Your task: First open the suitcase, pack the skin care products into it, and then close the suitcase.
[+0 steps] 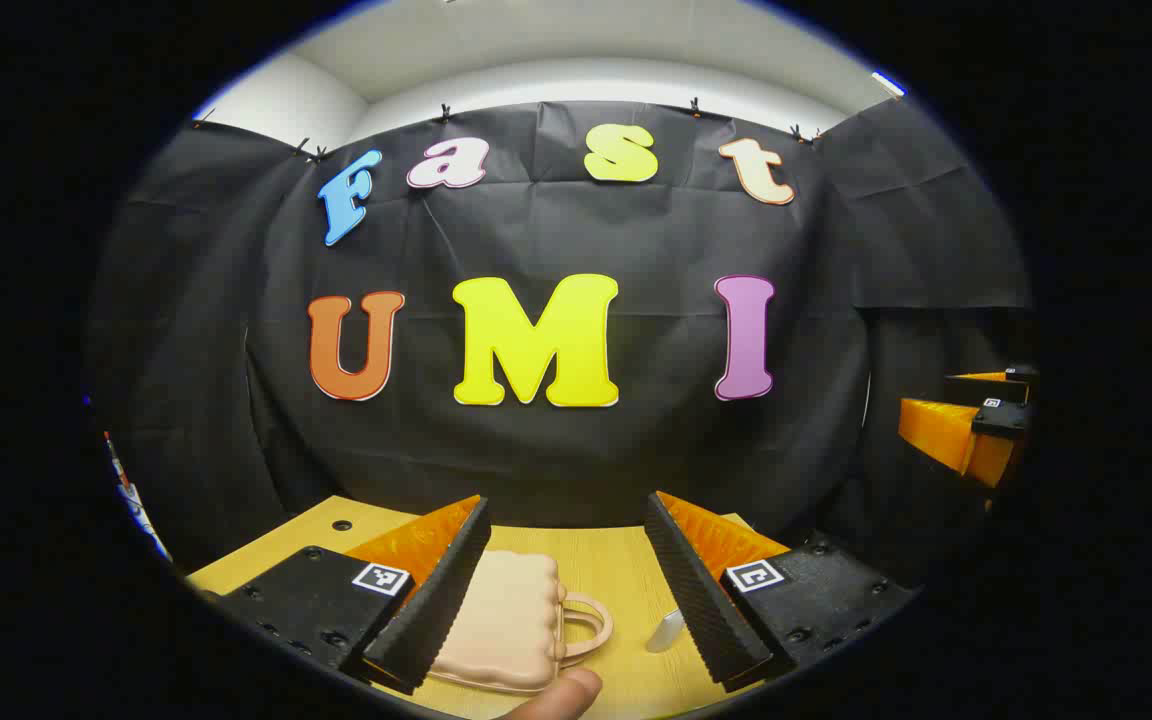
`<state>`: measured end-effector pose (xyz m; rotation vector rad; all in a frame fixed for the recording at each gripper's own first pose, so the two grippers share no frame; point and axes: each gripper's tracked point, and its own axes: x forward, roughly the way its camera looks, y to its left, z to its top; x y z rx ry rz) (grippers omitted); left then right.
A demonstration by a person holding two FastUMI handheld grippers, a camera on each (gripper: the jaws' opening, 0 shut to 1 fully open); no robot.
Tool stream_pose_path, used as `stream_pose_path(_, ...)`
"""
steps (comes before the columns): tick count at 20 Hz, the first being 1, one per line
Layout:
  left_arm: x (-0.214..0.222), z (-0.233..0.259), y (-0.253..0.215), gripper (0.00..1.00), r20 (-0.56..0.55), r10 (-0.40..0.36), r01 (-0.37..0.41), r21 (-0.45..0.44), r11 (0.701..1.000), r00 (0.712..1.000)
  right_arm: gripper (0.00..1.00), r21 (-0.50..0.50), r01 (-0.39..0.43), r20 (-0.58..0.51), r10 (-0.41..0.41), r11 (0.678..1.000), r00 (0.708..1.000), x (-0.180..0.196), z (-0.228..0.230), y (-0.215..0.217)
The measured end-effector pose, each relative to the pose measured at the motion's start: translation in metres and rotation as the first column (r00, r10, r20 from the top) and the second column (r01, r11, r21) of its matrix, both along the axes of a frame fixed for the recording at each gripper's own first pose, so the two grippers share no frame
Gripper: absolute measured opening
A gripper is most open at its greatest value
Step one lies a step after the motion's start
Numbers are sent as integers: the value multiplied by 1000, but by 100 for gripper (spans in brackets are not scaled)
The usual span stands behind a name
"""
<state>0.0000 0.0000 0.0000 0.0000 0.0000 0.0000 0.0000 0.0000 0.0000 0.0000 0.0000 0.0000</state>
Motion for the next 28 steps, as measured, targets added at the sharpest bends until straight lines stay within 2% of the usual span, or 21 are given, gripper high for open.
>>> stream_pose_path(5, 13, -8, 0, 99, -11, 4, -4, 5, 1000, 1000, 80, -5, 1, -18, -1, 1000, 1000, 7, -6, -1)
stream_pose_path(15, 13, -15, -5, 99, -18, 1, -1, 18, 1000, 1000, 80, -17, -20, -40, 20, 1000, 999, 11, -15, 3)
stream_pose_path(17, 14, -26, -6, 99, -17, -6, 7, 49, 999, 1000, 80, -17, -16, -43, 15, 1000, 999, 14, -18, -1)
stream_pose_path(19, 19, -44, -3, 99, -10, 10, -9, 148, 989, 1000, 80, -11, -4, -54, 3, 1000, 999, 15, -23, -7)
stream_pose_path(22, 28, -89, -3, 99, -36, 10, 3, 341, 940, 999, 80, -6, 14, -59, -14, 1000, 998, 15, -27, -16)
stream_pose_path(24, 36, -122, -8, 99, -69, -3, 33, 432, 901, 998, 80, -13, 22, -64, -23, 1000, 998, 12, -32, -23)
stream_pose_path(27, 40, -160, -18, 99, -115, -16, 78, 559, 826, 993, 80, -16, 37, -70, -38, 999, 997, 9, -39, -34)
stream_pose_path(28, 41, -174, -22, 98, -136, -19, 98, 604, 791, 991, 80, -16, 42, -75, -43, 999, 996, 9, -42, -38)
